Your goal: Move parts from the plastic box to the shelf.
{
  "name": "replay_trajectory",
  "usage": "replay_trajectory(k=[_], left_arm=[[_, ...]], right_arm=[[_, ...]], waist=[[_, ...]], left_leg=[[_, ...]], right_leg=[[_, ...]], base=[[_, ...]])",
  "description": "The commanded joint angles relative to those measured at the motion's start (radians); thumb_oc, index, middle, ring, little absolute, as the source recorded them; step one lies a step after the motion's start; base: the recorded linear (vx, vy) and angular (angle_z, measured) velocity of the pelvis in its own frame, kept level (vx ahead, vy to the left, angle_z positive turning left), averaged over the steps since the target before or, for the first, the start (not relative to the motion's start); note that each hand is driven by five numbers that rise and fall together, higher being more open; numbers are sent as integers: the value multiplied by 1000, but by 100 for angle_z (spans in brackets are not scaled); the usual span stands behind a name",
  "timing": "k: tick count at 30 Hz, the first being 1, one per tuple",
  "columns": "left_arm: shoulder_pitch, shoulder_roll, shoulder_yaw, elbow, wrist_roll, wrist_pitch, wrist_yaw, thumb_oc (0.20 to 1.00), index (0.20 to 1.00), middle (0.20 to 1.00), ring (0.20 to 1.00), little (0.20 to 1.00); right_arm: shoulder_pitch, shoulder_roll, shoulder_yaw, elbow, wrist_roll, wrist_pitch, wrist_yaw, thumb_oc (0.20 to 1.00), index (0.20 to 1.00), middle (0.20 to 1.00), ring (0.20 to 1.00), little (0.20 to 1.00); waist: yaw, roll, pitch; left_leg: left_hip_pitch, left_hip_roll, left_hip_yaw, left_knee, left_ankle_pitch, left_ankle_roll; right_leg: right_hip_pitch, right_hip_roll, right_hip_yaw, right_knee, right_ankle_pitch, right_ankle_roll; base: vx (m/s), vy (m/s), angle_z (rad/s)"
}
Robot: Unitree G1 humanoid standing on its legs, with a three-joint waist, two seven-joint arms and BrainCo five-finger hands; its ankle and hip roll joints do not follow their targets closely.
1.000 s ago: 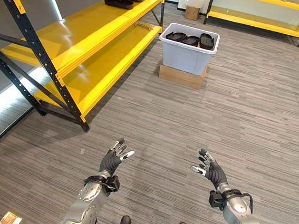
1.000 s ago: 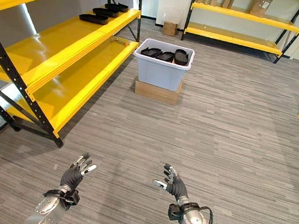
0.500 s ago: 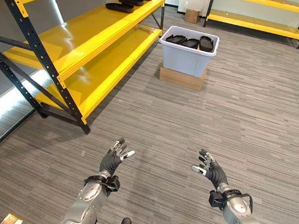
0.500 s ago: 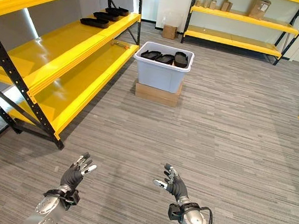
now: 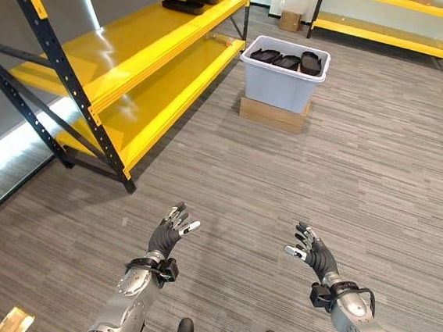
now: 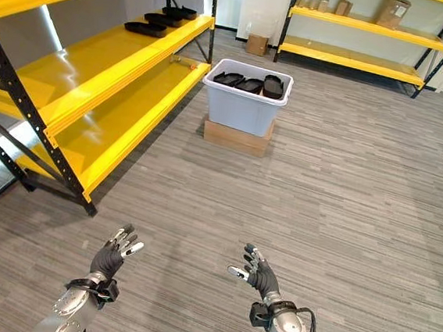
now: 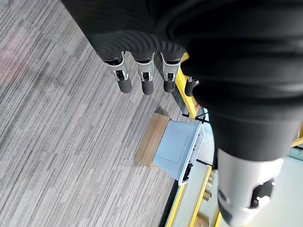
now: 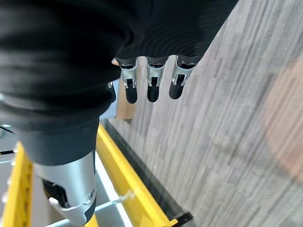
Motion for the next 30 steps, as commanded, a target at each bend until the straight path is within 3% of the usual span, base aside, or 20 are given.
replay_trajectory(k=[1,5,6,8,9,10,11,13,15,16,17,20,21,23,24,26,29,30], left_arm=[[-98,15,-18,-35,-1,-50,-5,1000,1000,1000,1000,1000],[-95,19,-14,-45,-3,-48,-17,1000,1000,1000,1000,1000],[-96,20,-14,-53,-3,-47,-21,1000,1000,1000,1000,1000],[-87,32,-18,-89,-19,-46,-36,1000,1000,1000,1000,1000],[-86,32,-19,-89,-19,-46,-36,1000,1000,1000,1000,1000],[-85,33,-19,-95,-19,-44,-35,1000,1000,1000,1000,1000],[-86,32,-16,-96,-22,-42,-33,1000,1000,1000,1000,1000],[-87,31,-27,-93,-15,-45,-32,1000,1000,1000,1000,1000],[-87,31,-28,-92,-14,-45,-32,1000,1000,1000,1000,1000],[-97,24,-20,-95,6,-51,-19,1000,1000,1000,1000,1000],[-87,27,-14,-97,-1,-53,-19,1000,1000,1000,1000,1000],[-94,35,-17,-96,-2,-58,-19,1000,1000,1000,1000,1000],[-106,52,-13,-105,4,-61,-13,1000,1000,1000,1000,1000],[-108,62,-12,-111,14,-62,-14,1000,1000,1000,1000,1000],[-107,62,-12,-111,14,-61,-14,1000,1000,1000,1000,1000],[-106,71,-6,-109,24,-60,0,1000,1000,1000,1000,1000],[-98,91,5,-127,32,-57,-1,1000,1000,1000,1000,1000],[-94,97,9,-130,42,-50,-6,1000,1000,1000,1000,1000]], right_arm=[[-34,-21,-42,-23,54,-56,0,1000,1000,1000,1000,1000],[-39,-34,-47,-16,57,-63,4,1000,1000,1000,1000,1000],[-41,-36,-45,-9,54,-65,7,1000,1000,1000,1000,1000],[-45,-52,-57,-4,44,-69,-2,1000,1000,1000,1000,1000],[-45,-52,-58,-4,44,-69,-2,1000,1000,1000,1000,1000],[-42,-50,-63,-3,48,-68,-6,1000,1000,1000,1000,1000],[-49,-48,-66,-4,45,-71,-12,1000,1000,1000,1000,1000],[-56,-51,-63,-3,30,-77,-17,1000,1000,1000,1000,1000],[-55,-51,-63,-3,30,-77,-17,1000,1000,1000,1000,1000],[-88,-55,-45,10,-2,-71,-30,1000,1000,1000,1000,1000],[-87,-39,-38,5,-9,-65,-22,1000,1000,1000,1000,1000],[-86,-27,-33,6,1,-62,-13,1000,1000,1000,1000,1000],[-92,-8,-25,3,17,-58,-7,1000,1000,1000,1000,1000],[-91,8,-16,10,12,-53,6,1000,1000,1000,1000,1000],[-92,8,-15,11,12,-53,6,1000,1000,1000,1000,1000],[-98,23,-1,17,19,-51,12,1000,1000,1000,1000,1000],[-96,24,8,5,-1,-49,25,1000,1000,1000,1000,1000],[-86,32,9,-2,-4,-45,27,1000,1000,1000,1000,1000]], waist=[[8,39,16],[17,25,46],[22,24,58],[49,6,101],[47,6,100],[49,6,102],[62,11,94],[75,24,88],[76,22,88],[110,31,64],[122,37,38],[128,21,24],[134,5,14],[132,-5,4],[133,-6,2],[126,-17,-4],[103,28,17],[81,66,38]], left_leg=[[-7,98,-29,55,-26,-27],[-65,114,-46,211,-32,-41],[-88,113,-65,261,-16,-42],[-222,56,-136,462,65,-24],[-225,55,-138,466,64,-23],[-256,43,-137,452,69,-22],[-292,-1,-138,338,42,-12],[-337,28,-115,138,108,-19],[-330,27,-111,127,113,-19],[-374,12,-102,34,147,-27],[-346,18,-109,26,175,-23],[-357,-1,-94,85,155,-6],[-377,-40,-97,172,99,30],[-375,-72,-87,204,59,61],[-377,-73,-85,207,57,62],[-355,-114,-75,218,10,95],[-268,-148,-83,201,-34,143],[-203,-152,-98,180,-58,160]], right_leg=[[-49,9,3,139,-148,-15],[-42,28,15,145,-161,-39],[-35,36,18,144,-163,-47],[-8,36,15,136,-169,-71],[-9,35,13,136,-169,-70],[-1,31,8,131,-175,-72],[14,36,5,109,-183,-64],[41,48,12,85,-199,-51],[42,46,14,85,-200,-51],[114,45,54,60,-240,-30],[139,38,72,65,-263,-23],[162,-2,69,85,-274,-4],[142,-51,76,154,-258,23],[104,-86,88,237,-197,42],[101,-88,89,239,-198,43],[47,-117,115,385,-48,64],[-81,-115,133,649,110,54],[-159,-94,128,732,90,42]], base=[[8,-144,16],[-5,-167,8],[7,-203,-2],[53,-171,-9],[84,-57,-9],[183,13,2],[295,55,28],[271,68,23],[276,75,-11],[727,252,-28],[729,251,-59],[433,223,-72],[339,231,-37],[320,221,-18],[194,144,-9],[272,220,3],[326,303,7],[334,254,21]])
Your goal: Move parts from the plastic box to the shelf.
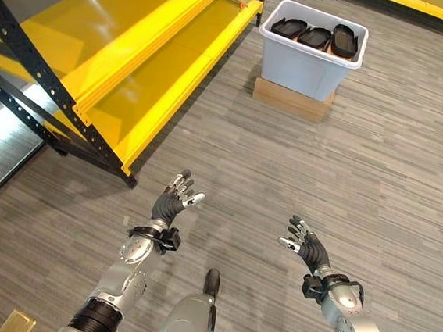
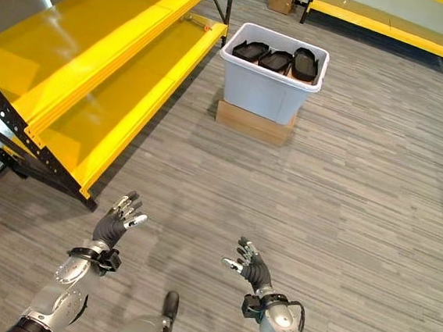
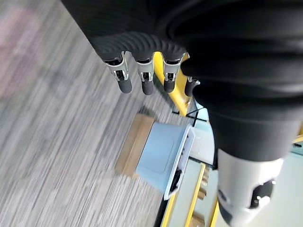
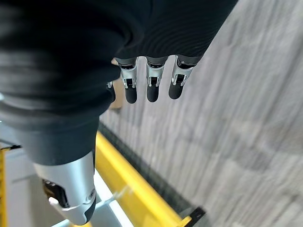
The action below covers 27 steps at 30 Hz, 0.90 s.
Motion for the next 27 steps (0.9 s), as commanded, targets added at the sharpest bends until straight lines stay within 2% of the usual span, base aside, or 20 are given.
replay_trajectory(k=[1,2,3,4,5,6,7,8,9,10,14,15,17,18,21,23,24,26,27], left_arm=[[28,18,5,-78,36,-40,-5,1000,1000,1000,1000,1000],[26,17,5,-72,41,-37,-7,1000,1000,1000,1000,1000],[28,14,6,-71,39,-37,-9,1000,1000,1000,1000,1000],[30,12,15,-71,27,-42,-14,1000,1000,1000,1000,1000],[30,8,20,-63,24,-45,-11,1000,1000,1000,1000,1000],[30,1,27,-56,23,-48,-6,1000,1000,1000,1000,1000],[31,1,27,-55,23,-49,-6,1000,1000,1000,1000,1000],[36,-7,29,-46,25,-54,-5,1000,1000,1000,1000,1000],[39,-10,32,-40,25,-55,-5,1000,1000,1000,1000,1000],[44,-12,34,-37,22,-55,-8,1000,1000,1000,1000,1000],[56,-14,34,-43,27,-52,-21,1000,1000,1000,1000,1000],[58,-27,26,-37,30,-46,-28,1000,1000,1000,1000,1000],[60,-52,22,-29,1,-45,-19,1000,1000,1000,1000,1000],[58,-57,18,-26,-12,-46,-21,1000,1000,1000,1000,1000],[41,-55,1,-23,-18,-43,-18,1000,1000,1000,1000,1000],[43,-52,-6,-33,-20,-46,-19,1000,1000,1000,1000,1000],[53,-50,-2,-36,-36,-43,-17,1000,1000,1000,1000,1000],[60,-52,-1,-37,-37,-38,-16,1000,1000,1000,1000,1000],[70,-55,-6,-40,-39,-34,-7,1000,1000,1000,1000,1000]], right_arm=[[-16,-33,-12,-24,-20,-29,21,1000,1000,1000,1000,1000],[-12,-35,-13,-36,-14,-33,22,1000,1000,1000,1000,1000],[-3,-36,-15,-44,-9,-34,24,1000,1000,1000,1000,1000],[7,-35,-18,-63,6,-40,25,1000,1000,1000,1000,1000],[8,-36,-22,-63,6,-41,22,1000,1000,1000,1000,1000],[6,-36,-24,-62,5,-42,20,1000,1000,1000,1000,1000],[6,-36,-23,-61,5,-42,20,1000,1000,1000,1000,1000],[6,-39,-21,-54,2,-38,22,1000,1000,1000,1000,1000],[-4,-46,-12,-53,-18,-27,19,1000,1000,1000,1000,1000],[-5,-47,-14,-57,-19,-23,18,1000,1000,1000,1000,1000],[3,-51,-17,-74,-10,-20,21,1000,1000,1000,1000,1000],[9,-52,-16,-67,-17,-19,17,1000,1000,1000,1000,1000],[10,-72,-25,-91,-12,-30,15,1000,1000,1000,1000,1000],[14,-80,-28,-87,-9,-32,16,1000,1000,1000,1000,1000],[12,-88,-25,-73,18,-39,13,1000,1000,1000,1000,1000],[23,-109,-28,-82,21,-40,22,1000,1000,1000,1000,1000],[27,-131,-34,-88,22,-45,14,1000,1000,1000,1000,1000],[31,-136,-37,-93,15,-44,9,1000,1000,1000,1000,1000],[20,-134,-42,-88,12,-51,-15,1000,1000,1000,1000,1000]], waist=[[-16,41,-20],[-41,57,-3],[-58,65,10],[-72,69,18],[-77,66,23],[-83,56,25],[-84,62,27],[-96,61,25],[-105,52,26],[-107,49,26],[-111,37,15],[-114,23,-12],[-127,36,-38],[-133,46,-42],[-140,56,-42],[-126,49,-23],[-100,10,5],[-91,3,17],[-60,-12,40]], left_leg=[[-22,30,-88,11,7,-50],[14,29,-107,6,-4,-48],[52,27,-120,-1,-11,-46],[108,27,-115,-20,-35,-53],[134,23,-120,-27,-49,-60],[161,15,-118,-40,-63,-67],[169,22,-120,-44,-66,-67],[199,21,-129,-66,-72,-74],[237,24,-135,-93,-82,-86],[252,25,-135,-103,-86,-91],[307,32,-142,-128,-117,-105],[351,40,-149,-135,-156,-114],[378,90,-156,-89,-183,-144],[381,124,-154,-30,-180,-166],[348,163,-160,76,-111,-200],[262,168,-173,308,34,-224],[145,136,-182,535,121,-222],[110,128,-174,569,107,-209],[-51,91,-143,483,6,-182]], right_leg=[[39,34,-33,-11,89,-2],[-37,91,-16,5,15,-22],[-82,126,-25,-13,-51,-34],[-141,117,-84,-135,-99,-49],[-139,94,-112,-221,-92,-47],[-159,71,-143,-361,-63,-34],[-144,78,-149,-379,-58,-34],[-150,83,-145,-491,-21,-18],[-171,77,-137,-620,44,14],[-171,77,-140,-665,68,25],[-167,75,-162,-699,108,39],[-136,72,-179,-722,133,30],[-115,84,-212,-659,113,5],[-115,98,-228,-600,63,-19],[-103,129,-220,-551,2,-52],[-48,167,-197,-551,-46,-95],[10,166,-177,-574,-72,-130],[30,168,-168,-581,-80,-139],[92,161,-146,-615,-97,-126]], base=[[379,196,12],[281,71,16],[535,94,23],[504,26,31],[508,-38,37],[272,-56,26],[307,-65,30],[411,-93,48],[493,-117,45],[348,-90,43],[345,-124,30],[502,-229,33],[581,-312,34],[383,-253,33],[306,-221,-7],[365,-272,-39],[316,-274,-47],[267,-155,-67],[320,-47,-37]])
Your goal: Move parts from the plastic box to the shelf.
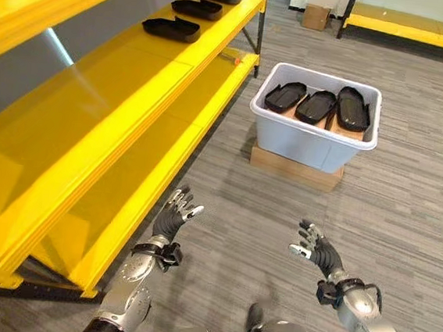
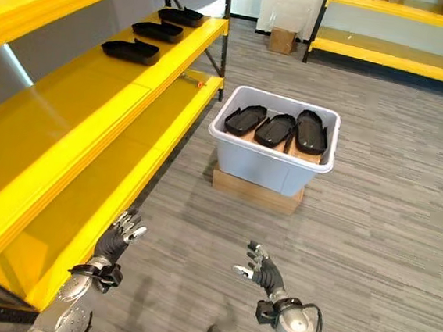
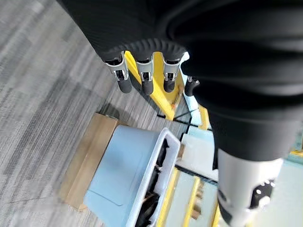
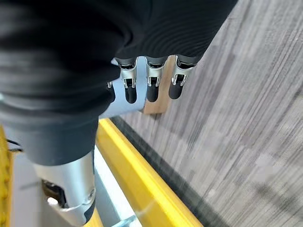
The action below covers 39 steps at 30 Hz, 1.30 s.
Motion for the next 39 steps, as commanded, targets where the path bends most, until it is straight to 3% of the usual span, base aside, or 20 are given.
replay_trajectory(k=[1,2,3,4,6,9,14,17,18,19,22,24,25,26,27,28,30,32,34,39], left_arm=[[-20,9,-10,-60,-26,-32,-4,1000,1000,1000,1000,1000],[-15,12,-13,-57,-22,-34,-8,1000,1000,1000,1000,1000],[-11,15,-14,-57,-14,-35,-11,1000,1000,1000,1000,1000],[-1,18,-20,-54,20,-35,-13,1000,1000,1000,1000,1000],[-4,17,-15,-54,14,-35,-18,1000,1000,1000,1000,1000],[-14,18,-19,-53,9,-38,-21,1000,1000,1000,1000,1000],[-27,37,-23,-70,13,-36,-11,1000,1000,1000,1000,1000],[-34,43,-23,-79,21,-30,-8,1000,1000,1000,1000,1000],[-43,52,-24,-76,31,-28,0,1000,1000,1000,1000,1000],[-45,59,-24,-82,38,-25,-1,1000,1000,1000,1000,1000],[-36,61,-23,-79,42,-23,-13,1000,1000,1000,1000,1000],[-31,63,-26,-79,37,-21,-22,1000,1000,1000,1000,1000],[-26,67,-23,-73,29,-24,-23,1000,1000,1000,1000,1000],[-26,67,-23,-73,29,-24,-23,1000,1000,1000,1000,1000],[-24,65,-21,-74,25,-26,-23,1000,1000,1000,1000,1000],[-23,65,-21,-74,25,-26,-23,1000,1000,1000,1000,1000],[-13,65,-12,-75,24,-31,-25,1000,1000,1000,1000,1000],[-11,63,-10,-74,27,-32,-25,1000,1000,1000,1000,1000],[7,48,-2,-61,33,-32,-32,1000,1000,1000,1000,1000],[16,35,-7,-51,21,-28,-30,1000,1000,1000,1000,1000]], right_arm=[[-43,-9,-43,-47,14,-61,-27,1000,1000,1000,1000,1000],[-42,-7,-46,-48,12,-63,-25,1000,1000,1000,1000,1000],[-38,-6,-47,-50,6,-68,-25,1000,1000,1000,1000,1000],[-28,-3,-43,-36,-14,-66,-25,1000,1000,1000,1000,1000],[-26,1,-40,-37,-17,-57,-14,1000,1000,1000,1000,1000],[-14,23,-32,-39,-18,-42,2,1000,1000,1000,1000,1000],[-27,43,-13,-47,-15,-32,24,1000,1000,1000,1000,1000],[-46,58,2,-39,-19,-29,31,1000,1000,1000,1000,1000],[-57,73,15,-34,-14,-26,36,1000,1000,1000,1000,1000],[-52,74,18,-40,-19,-25,41,1000,1000,1000,1000,1000],[-41,79,18,-42,-18,-24,45,1000,1000,1000,1000,1000],[-37,76,20,-47,-10,-24,48,1000,1000,1000,1000,1000],[-38,75,22,-47,-1,-26,46,1000,1000,1000,1000,1000],[-38,75,22,-47,-1,-26,46,1000,1000,1000,1000,1000],[-42,74,22,-47,-1,-28,45,1000,1000,1000,1000,1000],[-42,74,22,-46,-1,-28,45,1000,1000,1000,1000,1000],[-37,64,23,-65,-18,-20,48,1000,1000,1000,1000,1000],[-37,62,24,-67,-26,-18,49,1000,1000,1000,1000,1000],[-39,59,26,-59,-36,-18,53,1000,1000,1000,1000,1000],[-38,38,16,-63,-31,-23,47,1000,1000,1000,1000,1000]], waist=[[17,-1,30],[23,1,27],[30,14,25],[69,29,20],[68,32,12],[63,29,-18],[63,8,-64],[61,11,-61],[42,26,-33],[29,48,-6],[19,61,0],[6,65,3],[3,62,8],[2,64,10],[-1,56,11],[-1,60,14],[-19,43,22],[-20,37,23],[-4,11,-16],[-5,18,-49]], left_leg=[[77,40,22,-607,27,33],[80,54,41,-697,14,36],[61,78,62,-820,54,29],[53,76,22,-1062,170,20],[73,67,8,-1056,174,24],[108,53,39,-1056,166,35],[143,0,68,-1023,87,83],[157,-24,75,-990,38,115],[201,-38,66,-983,17,147],[238,-34,65,-987,3,161],[275,-30,64,-995,-12,165],[303,-33,52,-1004,-22,158],[321,-29,49,-1009,-37,146],[324,-27,48,-1010,-38,145],[331,-31,48,-1014,-46,136],[336,-27,47,-1015,-49,135],[380,-26,31,-1013,-93,107],[392,-21,29,-1012,-103,102],[426,-10,44,-1030,-125,85],[431,66,40,-1029,-126,39]], right_leg=[[20,-113,64,-40,11,191],[37,-109,68,-46,1,197],[59,-97,67,-56,-14,202],[146,-75,102,-89,-48,210],[155,-73,115,-86,-51,213],[174,-94,126,-65,-72,226],[166,-159,138,-1,-78,272],[109,-180,145,144,-69,295],[-17,-177,169,407,65,317],[-74,-182,147,527,84,311],[-123,-203,110,534,69,295],[-159,-205,105,434,39,280],[-153,-247,82,301,42,283],[-147,-245,79,296,44,283],[-165,-270,84,192,77,297],[-152,-266,81,178,82,297],[-158,-327,118,-9,189,348],[-155,-335,120,-16,208,354],[-93,-331,53,-80,232,364],[-56,-283,19,-73,183,343]], base=[[436,-33,-16],[333,71,-16],[622,136,-55],[509,118,-57],[348,111,-52],[346,179,-91],[245,164,-23],[130,151,2],[208,316,31],[161,258,50],[192,86,38],[219,-57,15],[207,-87,22],[190,-131,14],[80,-62,8],[210,-145,3],[255,-191,12],[147,-148,23],[290,-254,41],[174,-251,7]])
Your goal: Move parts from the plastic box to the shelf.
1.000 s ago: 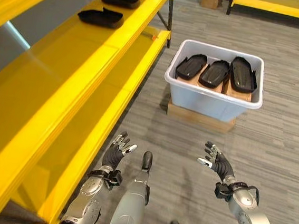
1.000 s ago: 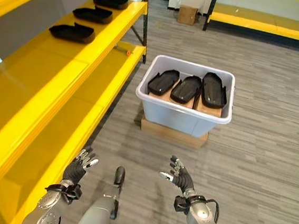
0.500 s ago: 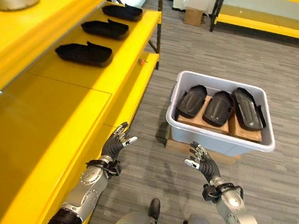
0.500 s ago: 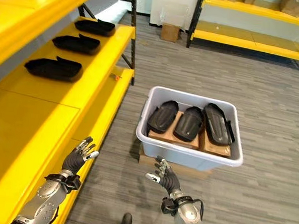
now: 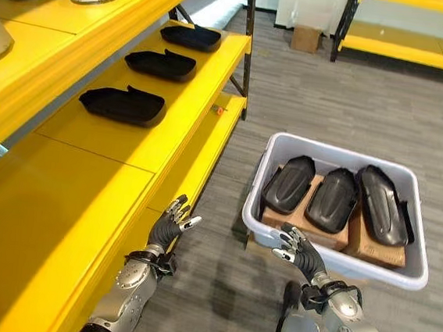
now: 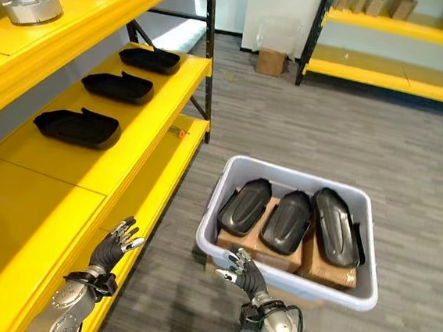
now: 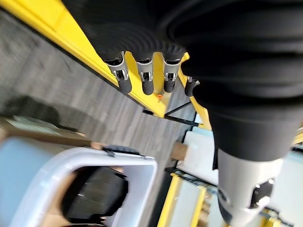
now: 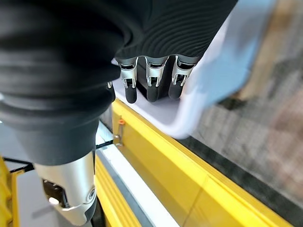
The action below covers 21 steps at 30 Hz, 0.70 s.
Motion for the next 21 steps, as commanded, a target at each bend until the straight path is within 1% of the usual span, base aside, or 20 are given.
replay_trajectory(k=[1,2,5,6,7,8,10,11,12,13,14,15,16,17,18,19,20,21], left_arm=[[-47,40,-4,-56,6,-37,-18,1000,1000,1000,1000,1000],[-48,40,-6,-53,0,-40,-21,1000,1000,1000,1000,1000],[-50,38,-9,-52,-4,-41,-20,1000,1000,1000,1000,1000],[-52,39,-12,-48,-7,-43,-20,1000,1000,1000,1000,1000],[-54,38,-14,-49,-10,-42,-20,1000,1000,1000,1000,1000],[-53,37,-14,-52,-14,-39,-22,1000,1000,1000,1000,1000],[-47,38,-9,-61,-16,-40,-22,1000,1000,1000,1000,1000],[-40,37,-2,-64,-21,-39,-20,1000,1000,1000,1000,1000],[-40,37,-2,-65,-21,-38,-20,1000,1000,1000,1000,1000],[-38,35,3,-69,-23,-39,-16,1000,1000,1000,1000,1000],[-37,34,9,-70,-27,-43,-12,1000,1000,1000,1000,1000],[-36,34,10,-72,-30,-43,-14,1000,1000,1000,1000,1000],[-43,38,8,-75,-29,-47,-10,1000,1000,1000,1000,1000],[-45,41,11,-80,-30,-44,-4,1000,1000,1000,1000,1000],[-43,41,13,-85,-32,-38,-2,1000,1000,1000,1000,1000],[-39,39,17,-87,-35,-37,-3,1000,1000,1000,1000,1000],[-36,38,19,-87,-33,-38,-4,1000,1000,1000,1000,1000],[-36,39,15,-83,-30,-39,-4,1000,1000,1000,1000,1000]], right_arm=[[-25,-33,-12,-63,4,-47,-6,1000,1000,1000,1000,1000],[-21,-39,-13,-67,15,-48,-8,1000,1000,1000,1000,1000],[-22,-45,-15,-72,20,-50,-8,1000,1000,1000,1000,1000],[-26,-56,-14,-74,23,-53,-10,1000,1000,1000,1000,1000],[-26,-59,-16,-74,26,-54,-12,1000,1000,1000,1000,1000],[-22,-70,-19,-78,35,-55,-11,1000,1000,1000,1000,1000],[-17,-75,-20,-82,43,-55,-7,1000,1000,1000,1000,1000],[-16,-79,-23,-88,47,-58,-7,1000,1000,1000,1000,1000],[-16,-79,-23,-88,47,-58,-7,1000,1000,1000,1000,1000],[-19,-78,-24,-89,49,-60,-11,1000,1000,1000,1000,1000],[-21,-78,-24,-92,55,-64,-13,1000,1000,1000,1000,1000],[-23,-83,-27,-97,56,-67,-13,1000,1000,1000,1000,1000],[-28,-92,-30,-106,53,-72,-19,1000,1000,1000,1000,1000],[-32,-92,-32,-113,51,-75,-28,1000,1000,1000,1000,1000],[-33,-93,-39,-122,46,-78,-35,1000,1000,1000,1000,1000],[-32,-95,-43,-124,44,-80,-38,1000,1000,1000,1000,1000],[-29,-94,-56,-131,39,-91,-54,1000,1000,1000,1000,1000],[-29,-93,-60,-129,41,-91,-58,1000,1000,1000,1000,1000]], waist=[[-24,10,-5],[-25,14,-5],[-29,18,-8],[-30,25,-8],[-31,27,-8],[-33,32,-8],[-33,34,-7],[-31,34,-2],[-32,34,-2],[-29,31,8],[-23,24,22],[-13,11,43],[0,-3,70],[-2,-13,81],[-4,-16,82],[-4,-14,79],[-6,-4,68],[-5,-1,65]], left_leg=[[-101,89,-8,32,3,-36],[-103,110,-11,35,9,-47],[-105,124,-15,40,19,-55],[-110,139,-21,54,35,-64],[-112,145,-24,63,44,-67],[-118,159,-35,88,69,-76],[-124,165,-44,118,89,-82],[-139,168,-51,176,118,-87],[-140,168,-51,178,117,-88],[-175,167,-65,262,158,-89],[-218,156,-78,353,196,-84],[-273,124,-97,454,216,-81],[-323,89,-114,524,229,-82],[-361,79,-112,563,214,-73],[-384,112,-90,515,210,-71],[-382,155,-64,433,208,-76],[-366,226,-22,254,210,-81],[-352,246,-12,188,207,-83]], right_leg=[[-20,-86,41,87,-95,91],[-16,-73,35,87,-112,81],[-14,-60,32,90,-124,74],[-10,-43,30,94,-142,61],[-9,-37,32,96,-148,55],[-2,-15,32,102,-170,38],[6,-1,35,105,-185,25],[16,14,41,110,-202,9],[16,14,41,110,-202,8],[23,22,48,115,-214,-7],[35,25,53,117,-226,-21],[47,16,54,119,-229,-29],[51,6,57,125,-227,-35],[50,0,54,128,-230,-35],[53,-3,50,126,-236,-29],[60,-2,50,120,-239,-22],[72,-1,47,110,-252,-1],[72,-1,51,110,-253,7]], base=[[82,-208,-15],[81,-207,-1],[63,-130,-9],[76,-138,-20],[144,-257,0],[118,-205,8],[104,-166,12],[66,-104,3],[47,-107,3],[7,-83,0],[-8,-117,-1],[-34,-120,1],[-42,-94,-9],[6,-53,-16],[77,22,-20],[187,117,6],[198,149,24],[275,285,5]])
